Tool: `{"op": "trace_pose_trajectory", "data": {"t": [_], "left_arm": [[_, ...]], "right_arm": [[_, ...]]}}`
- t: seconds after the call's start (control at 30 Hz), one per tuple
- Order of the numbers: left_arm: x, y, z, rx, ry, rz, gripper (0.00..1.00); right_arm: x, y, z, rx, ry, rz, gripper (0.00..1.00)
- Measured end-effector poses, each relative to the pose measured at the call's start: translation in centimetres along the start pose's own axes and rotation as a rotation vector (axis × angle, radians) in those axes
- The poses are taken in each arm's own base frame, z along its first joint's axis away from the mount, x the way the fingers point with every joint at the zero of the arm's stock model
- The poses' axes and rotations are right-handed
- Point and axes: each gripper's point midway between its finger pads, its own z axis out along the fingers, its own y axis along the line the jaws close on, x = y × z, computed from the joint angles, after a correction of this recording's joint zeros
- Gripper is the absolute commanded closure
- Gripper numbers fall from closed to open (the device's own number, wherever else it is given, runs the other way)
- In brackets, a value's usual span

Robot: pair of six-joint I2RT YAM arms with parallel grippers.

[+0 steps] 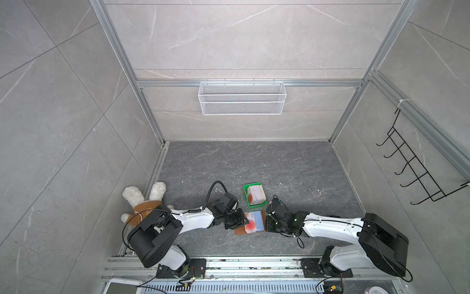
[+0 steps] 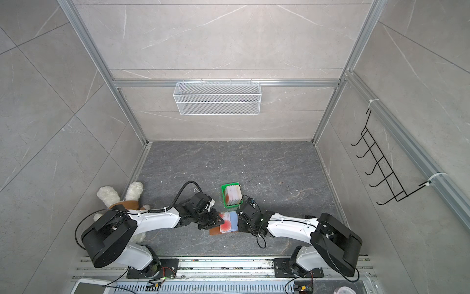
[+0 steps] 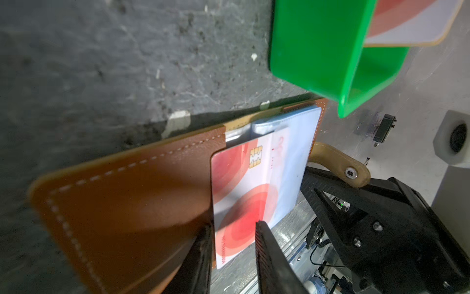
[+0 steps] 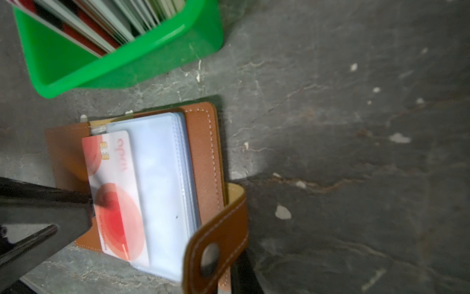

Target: Put the credit cards into the card holder

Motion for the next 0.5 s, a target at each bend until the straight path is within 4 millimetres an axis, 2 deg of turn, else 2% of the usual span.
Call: {"op": "trace_pose_trajectory", "data": {"t": [0.5], "left_arm": [[-0.42,-0.57,0.33,-0.001,0.009,0.017,0.72]], "right_arm": [[0.67,0.57,0.06,-0.017,0.008,-0.023,0.88]]}}
